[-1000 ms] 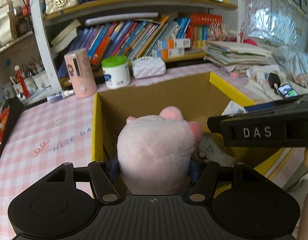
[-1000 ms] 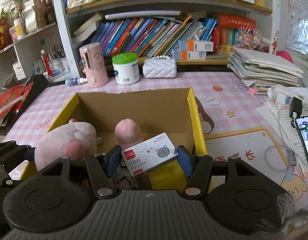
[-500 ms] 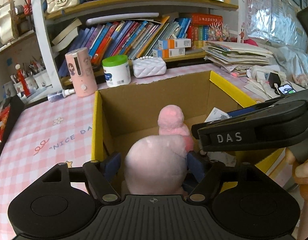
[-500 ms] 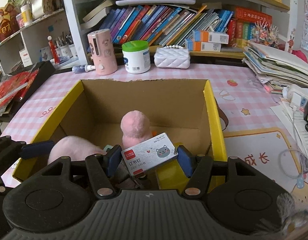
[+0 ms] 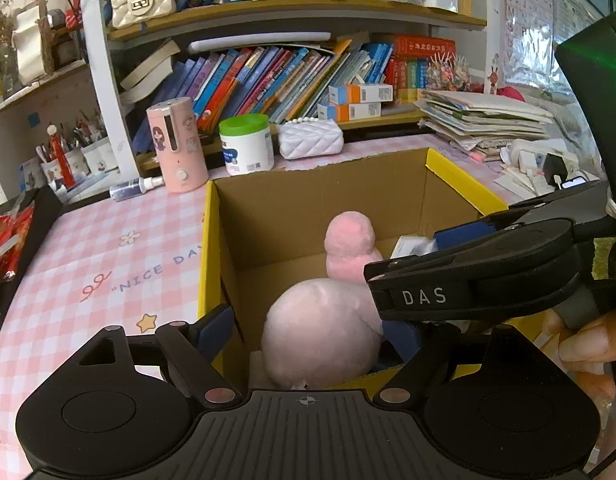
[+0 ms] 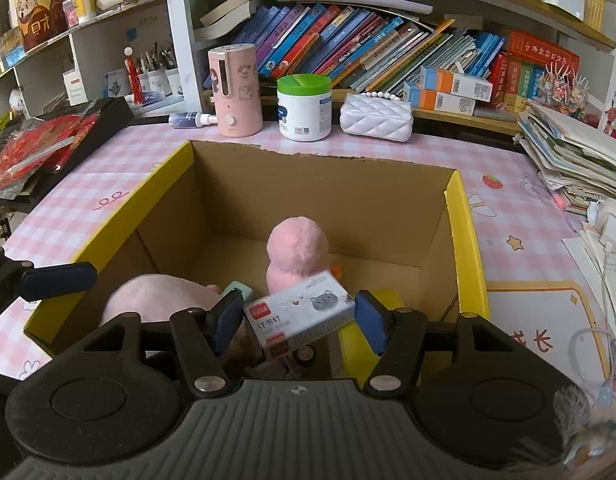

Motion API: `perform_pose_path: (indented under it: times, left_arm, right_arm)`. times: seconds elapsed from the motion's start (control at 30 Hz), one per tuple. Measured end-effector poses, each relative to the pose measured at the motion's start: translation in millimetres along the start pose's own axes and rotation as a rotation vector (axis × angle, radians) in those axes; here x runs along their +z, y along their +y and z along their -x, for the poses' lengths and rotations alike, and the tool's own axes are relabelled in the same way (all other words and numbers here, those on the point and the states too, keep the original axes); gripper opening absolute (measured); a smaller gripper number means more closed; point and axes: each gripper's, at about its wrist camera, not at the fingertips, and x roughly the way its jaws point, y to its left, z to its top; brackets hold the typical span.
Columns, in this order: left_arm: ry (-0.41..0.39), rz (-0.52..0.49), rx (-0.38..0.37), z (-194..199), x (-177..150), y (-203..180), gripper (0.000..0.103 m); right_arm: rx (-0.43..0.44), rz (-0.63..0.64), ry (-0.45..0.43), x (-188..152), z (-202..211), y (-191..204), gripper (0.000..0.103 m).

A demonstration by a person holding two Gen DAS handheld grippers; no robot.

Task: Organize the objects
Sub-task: 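Lower the pig and stapler box into the yellow box and open both tools, then withdraw both open tools up out of the yellow box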

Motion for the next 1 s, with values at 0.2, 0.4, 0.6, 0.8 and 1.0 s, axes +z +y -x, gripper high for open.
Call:
perform_pose_path:
  times: [0.2, 0.4, 0.6, 0.8, 1.0]
  left_arm:
    - [-0.027, 0.025, -0.007, 14.5, -3.3, 1.3, 0.084]
    - [-0.070, 0.056, -0.007, 43.2, -11.0, 8.1, 0.085]
    - [-0.088, 0.095, 0.034, 74.2, -26.6, 23.3, 0.089]
    - [-0.077, 0.134, 0.094, 101.6, -49.4, 36.4, 0.095]
    - [-0.046, 0.159, 0.139, 126.4, -76.9, 42.1, 0.096]
  right_arm:
    - [-0.006, -0.013, -0.021, -4.3, 14.6, 3.7, 0.060]
    - [-0.033, -0.039, -0.080, -10.5, 42.1, 14.7, 0.061]
    - [-0.088, -0.041, -0.137, -21.7, 71.0, 40.2, 0.066]
    - [-0.112, -0.091, -0.161, -38.8, 94.4, 64.7, 0.073]
    - [-0.128, -0.098, -0.158, -66.3, 114.0, 96.4, 0.082]
